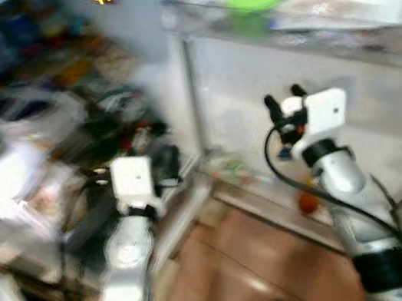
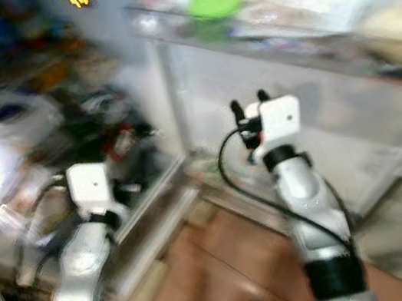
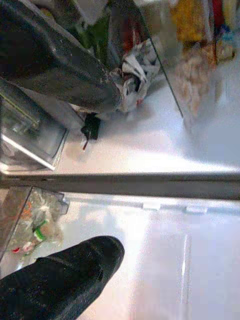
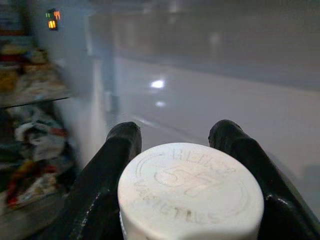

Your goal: Restocking fridge

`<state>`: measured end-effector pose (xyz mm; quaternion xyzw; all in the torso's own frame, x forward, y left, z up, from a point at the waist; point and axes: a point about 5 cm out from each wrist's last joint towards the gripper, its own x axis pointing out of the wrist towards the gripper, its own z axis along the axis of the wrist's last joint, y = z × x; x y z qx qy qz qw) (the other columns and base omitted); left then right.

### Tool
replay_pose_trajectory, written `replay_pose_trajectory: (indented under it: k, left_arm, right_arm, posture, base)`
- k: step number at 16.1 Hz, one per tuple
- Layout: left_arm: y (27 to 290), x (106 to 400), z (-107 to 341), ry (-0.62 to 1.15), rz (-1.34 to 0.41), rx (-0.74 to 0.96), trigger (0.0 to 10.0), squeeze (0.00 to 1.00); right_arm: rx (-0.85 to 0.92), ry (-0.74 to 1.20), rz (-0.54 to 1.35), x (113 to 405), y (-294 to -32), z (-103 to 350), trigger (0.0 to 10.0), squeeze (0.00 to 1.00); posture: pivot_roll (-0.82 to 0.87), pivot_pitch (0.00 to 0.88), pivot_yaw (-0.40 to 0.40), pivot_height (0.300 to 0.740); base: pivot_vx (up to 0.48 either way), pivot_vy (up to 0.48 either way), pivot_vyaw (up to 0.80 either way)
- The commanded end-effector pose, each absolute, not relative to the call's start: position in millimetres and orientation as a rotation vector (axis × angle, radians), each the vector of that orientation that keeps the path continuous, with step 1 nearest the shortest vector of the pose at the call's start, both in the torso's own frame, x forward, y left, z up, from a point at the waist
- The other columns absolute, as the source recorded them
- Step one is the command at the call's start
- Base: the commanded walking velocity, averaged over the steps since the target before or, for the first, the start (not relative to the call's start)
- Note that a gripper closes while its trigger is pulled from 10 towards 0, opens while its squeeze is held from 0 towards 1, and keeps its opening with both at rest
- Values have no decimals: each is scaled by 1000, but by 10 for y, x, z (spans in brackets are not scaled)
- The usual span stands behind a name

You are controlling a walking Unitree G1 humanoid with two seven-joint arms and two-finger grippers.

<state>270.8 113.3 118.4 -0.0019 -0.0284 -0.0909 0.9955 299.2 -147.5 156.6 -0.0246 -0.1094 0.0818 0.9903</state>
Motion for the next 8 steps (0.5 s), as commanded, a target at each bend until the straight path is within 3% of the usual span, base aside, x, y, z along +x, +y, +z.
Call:
replay_pose_trajectory:
  k: [1,7,8]
  left_arm:
    - [1163,2700,1164,-45,-166,-6,10000,0]
    - [1157,2680,1139,-35,-162,-1,10000,0]
    - [1155,2667,1136,-36,-164,-2,10000,0]
  right_arm:
    - [-50,-249,199,2996,-1384,1633,10000,0]
    - [-35,-217,240,2965,-1339,1568,10000,0]
    - [-39,-215,246,2952,-1327,1560,10000,0]
  posture:
    - [21,73,47,740]
    - [18,87,40,740]
    - [20,93,39,740]
  base:
    - [0,0,-563]
    - [0,0,0]
    - [274,0,0]
